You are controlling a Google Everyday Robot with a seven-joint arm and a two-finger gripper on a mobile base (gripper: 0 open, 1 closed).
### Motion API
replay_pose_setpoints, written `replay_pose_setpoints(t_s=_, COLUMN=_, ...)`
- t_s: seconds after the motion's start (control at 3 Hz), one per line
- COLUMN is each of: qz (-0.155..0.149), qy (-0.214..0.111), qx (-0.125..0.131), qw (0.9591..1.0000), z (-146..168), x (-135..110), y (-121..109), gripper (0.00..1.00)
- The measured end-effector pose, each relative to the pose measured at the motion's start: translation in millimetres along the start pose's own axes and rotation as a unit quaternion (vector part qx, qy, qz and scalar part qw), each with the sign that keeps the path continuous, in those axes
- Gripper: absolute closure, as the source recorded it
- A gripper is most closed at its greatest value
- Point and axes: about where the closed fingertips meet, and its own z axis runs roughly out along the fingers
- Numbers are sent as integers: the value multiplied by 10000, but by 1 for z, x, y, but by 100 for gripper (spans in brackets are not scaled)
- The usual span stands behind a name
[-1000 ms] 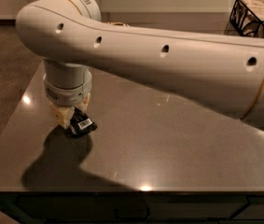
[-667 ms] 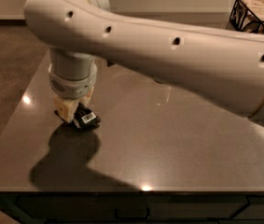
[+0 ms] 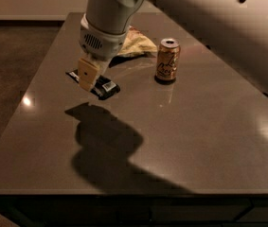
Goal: Pick rxbar chocolate
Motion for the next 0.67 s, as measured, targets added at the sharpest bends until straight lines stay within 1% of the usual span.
replay_pose_setpoints(t_s=0.33, qz=-791, qy=-168, qx=-218, qw=9965, z=-28, x=5, y=-11, gripper=100)
replay_pose_setpoints(t_s=0.67, qz=-837, qy=-184, qx=-190, qw=9961, z=-27, x=3, y=-10, gripper=100)
